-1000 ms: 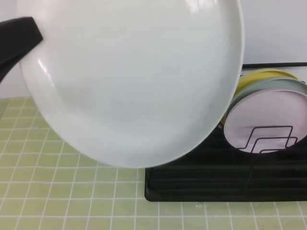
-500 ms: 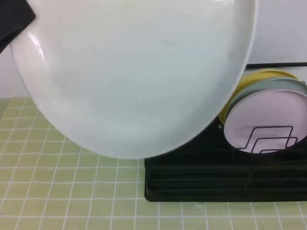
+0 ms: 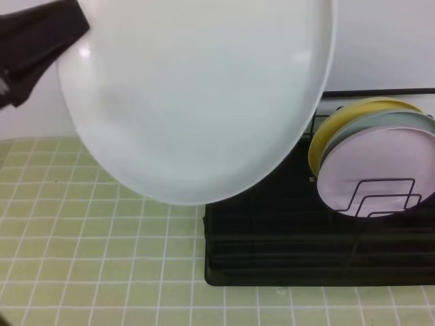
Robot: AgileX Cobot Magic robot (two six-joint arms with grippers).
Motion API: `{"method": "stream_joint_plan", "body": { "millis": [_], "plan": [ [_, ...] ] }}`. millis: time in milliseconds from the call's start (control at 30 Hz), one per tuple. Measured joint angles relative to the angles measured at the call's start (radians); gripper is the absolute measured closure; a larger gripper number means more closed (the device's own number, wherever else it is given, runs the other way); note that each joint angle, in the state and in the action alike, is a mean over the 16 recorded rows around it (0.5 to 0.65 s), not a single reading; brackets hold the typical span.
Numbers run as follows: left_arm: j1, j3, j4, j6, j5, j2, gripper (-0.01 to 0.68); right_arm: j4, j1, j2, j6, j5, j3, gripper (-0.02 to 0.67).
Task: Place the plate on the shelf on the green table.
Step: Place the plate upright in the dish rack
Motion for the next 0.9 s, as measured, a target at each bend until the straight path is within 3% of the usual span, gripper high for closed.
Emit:
{"method": "stream_joint_plan", "body": {
  "millis": [133,267,567,733,900],
  "plan": [
    [-0.027,-0.005,-0.010,0.129,-0.048,0.044,0.673,0.003,0.000,0.001,-0.002,-0.006,0.000,0.155],
    [-0.098,-0.013,-0.012,0.260,-0.142,0.081,0.673,0.004,0.000,0.001,-0.004,-0.020,0.000,0.154],
    [-0.393,-0.059,-0.012,0.464,-0.395,0.123,0.673,-0.032,0.000,0.002,-0.004,-0.115,0.000,0.153],
    [-0.556,-0.100,-0.012,0.493,-0.495,0.128,0.673,-0.061,0.000,0.004,0.007,-0.174,0.000,0.153],
    [-0.665,-0.137,-0.012,0.490,-0.560,0.128,0.673,-0.087,0.000,0.014,0.019,-0.192,0.000,0.153]
  ]
}}
